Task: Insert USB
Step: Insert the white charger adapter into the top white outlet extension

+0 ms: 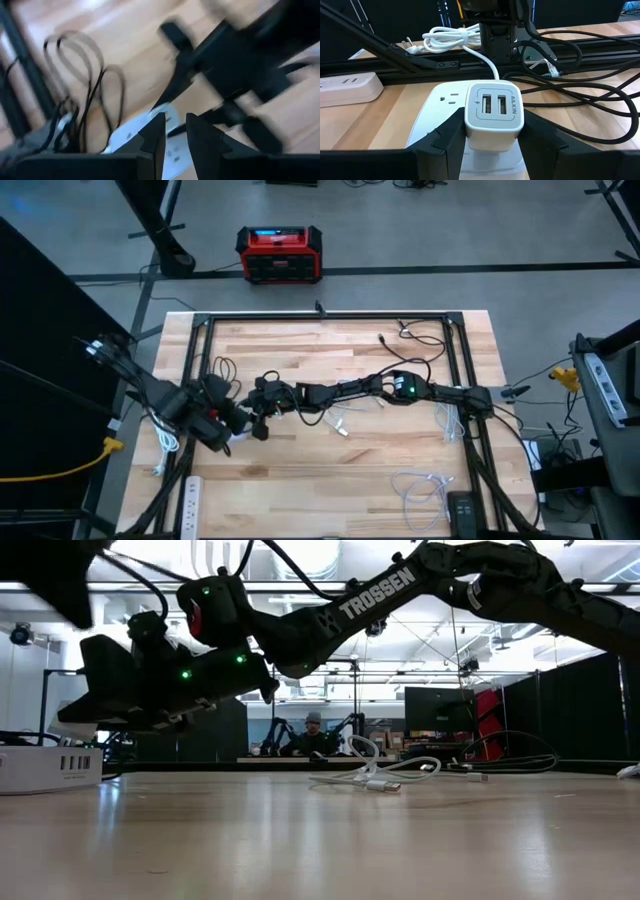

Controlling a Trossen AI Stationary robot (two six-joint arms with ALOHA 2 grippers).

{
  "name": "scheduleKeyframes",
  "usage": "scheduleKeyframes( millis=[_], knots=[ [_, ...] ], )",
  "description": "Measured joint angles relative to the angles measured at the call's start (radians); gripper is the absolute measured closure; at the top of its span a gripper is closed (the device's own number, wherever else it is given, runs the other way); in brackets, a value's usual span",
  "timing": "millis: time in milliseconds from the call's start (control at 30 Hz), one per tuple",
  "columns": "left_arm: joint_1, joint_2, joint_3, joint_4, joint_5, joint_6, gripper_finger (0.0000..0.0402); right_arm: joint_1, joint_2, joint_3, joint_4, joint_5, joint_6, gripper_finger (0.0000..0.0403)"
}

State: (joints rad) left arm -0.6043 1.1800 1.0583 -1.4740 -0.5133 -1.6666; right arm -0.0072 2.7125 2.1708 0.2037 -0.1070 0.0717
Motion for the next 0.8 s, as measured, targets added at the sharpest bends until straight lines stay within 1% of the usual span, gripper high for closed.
scheduleKeyframes(
  millis=[100,167,267,367,467,567,667,800],
  knots=[
    [0.0,-0.022,-0.083,0.036,0.058,-0.025,0.0336,0.0,0.0,0.0,0.0,-0.003,-0.001,0.0258],
    [0.0,-0.046,-0.133,0.085,0.074,-0.027,0.0337,0.0,0.0,0.0,0.0,-0.003,-0.001,0.0258],
    [0.001,-0.109,-0.196,0.127,0.093,-0.027,0.0344,0.0,0.0,0.0,0.0,-0.003,-0.001,0.0258],
    [0.001,-0.193,-0.238,0.157,0.113,-0.027,0.0362,0.0,0.0,0.0,0.0,-0.004,0.0,0.0258],
    [0.001,-0.272,-0.241,0.165,0.111,-0.021,0.0381,0.0,0.0,0.0,-0.001,-0.005,0.0,0.0258],
    [0.001,-0.33,-0.215,0.165,0.092,0.018,0.0395,0.0,0.0,0.0,-0.001,-0.005,-0.001,0.0258],
    [0.001,-0.365,-0.18,0.163,0.042,0.05,0.04,0.0,0.0,0.0,-0.001,-0.005,-0.001,0.0258],
    [0.002,-0.378,-0.137,0.165,-0.047,0.095,0.04,0.0,0.0,0.0,0.0,-0.005,-0.001,0.0258]
  ],
)
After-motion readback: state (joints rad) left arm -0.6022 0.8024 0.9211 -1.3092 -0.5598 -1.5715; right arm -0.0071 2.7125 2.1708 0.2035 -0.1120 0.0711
